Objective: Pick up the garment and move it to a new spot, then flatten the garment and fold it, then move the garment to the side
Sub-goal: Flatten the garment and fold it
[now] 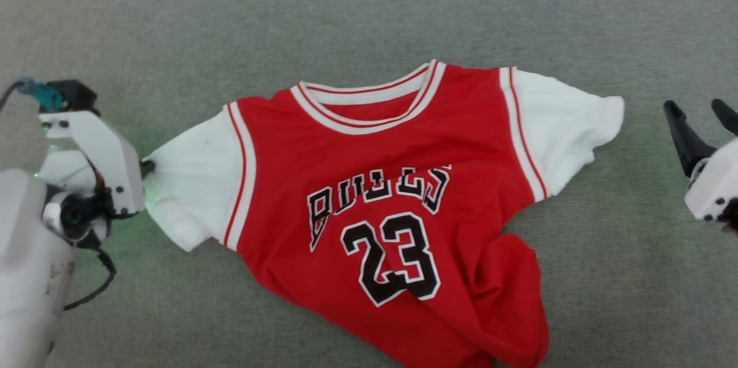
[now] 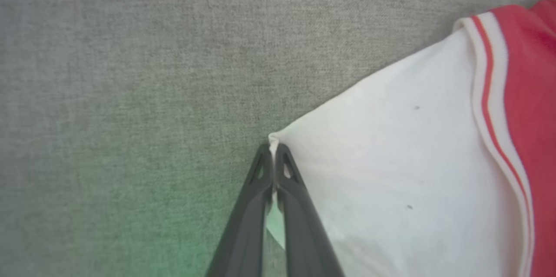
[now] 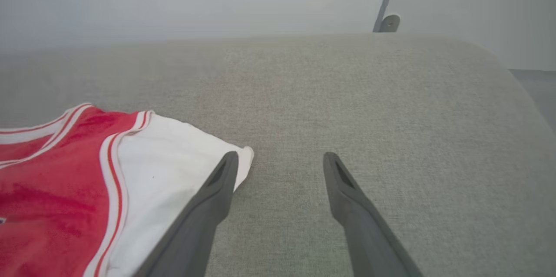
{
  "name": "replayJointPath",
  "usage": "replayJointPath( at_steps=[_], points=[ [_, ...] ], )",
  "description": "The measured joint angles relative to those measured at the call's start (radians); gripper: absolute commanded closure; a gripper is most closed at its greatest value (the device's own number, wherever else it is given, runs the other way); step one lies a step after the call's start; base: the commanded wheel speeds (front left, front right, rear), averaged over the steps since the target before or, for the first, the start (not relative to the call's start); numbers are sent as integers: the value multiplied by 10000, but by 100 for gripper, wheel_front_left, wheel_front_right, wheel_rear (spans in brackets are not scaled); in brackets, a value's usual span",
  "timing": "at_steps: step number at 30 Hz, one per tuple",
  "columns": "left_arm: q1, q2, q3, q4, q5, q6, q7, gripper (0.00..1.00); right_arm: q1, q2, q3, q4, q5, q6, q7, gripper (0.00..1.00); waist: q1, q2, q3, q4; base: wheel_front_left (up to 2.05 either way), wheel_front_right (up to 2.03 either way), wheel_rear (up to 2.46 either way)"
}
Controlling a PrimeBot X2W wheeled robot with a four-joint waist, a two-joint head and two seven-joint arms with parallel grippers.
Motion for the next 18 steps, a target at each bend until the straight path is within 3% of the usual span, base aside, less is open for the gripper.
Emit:
replayJointPath(
  at_steps=[7, 18],
  points=[
    [-416, -201, -646, -77, -320, 0, -357, 100, -1270, -495, 817, 1887, 232, 0, 1032, 0, 0, 0, 261, 448, 0, 0, 0],
    [-951, -362, -1530, 46, -844, 0, -740, 100, -2825, -660, 1342, 4527, 299, 0, 2111, 0, 0, 0, 568, 936, 0, 0, 0]
  ],
)
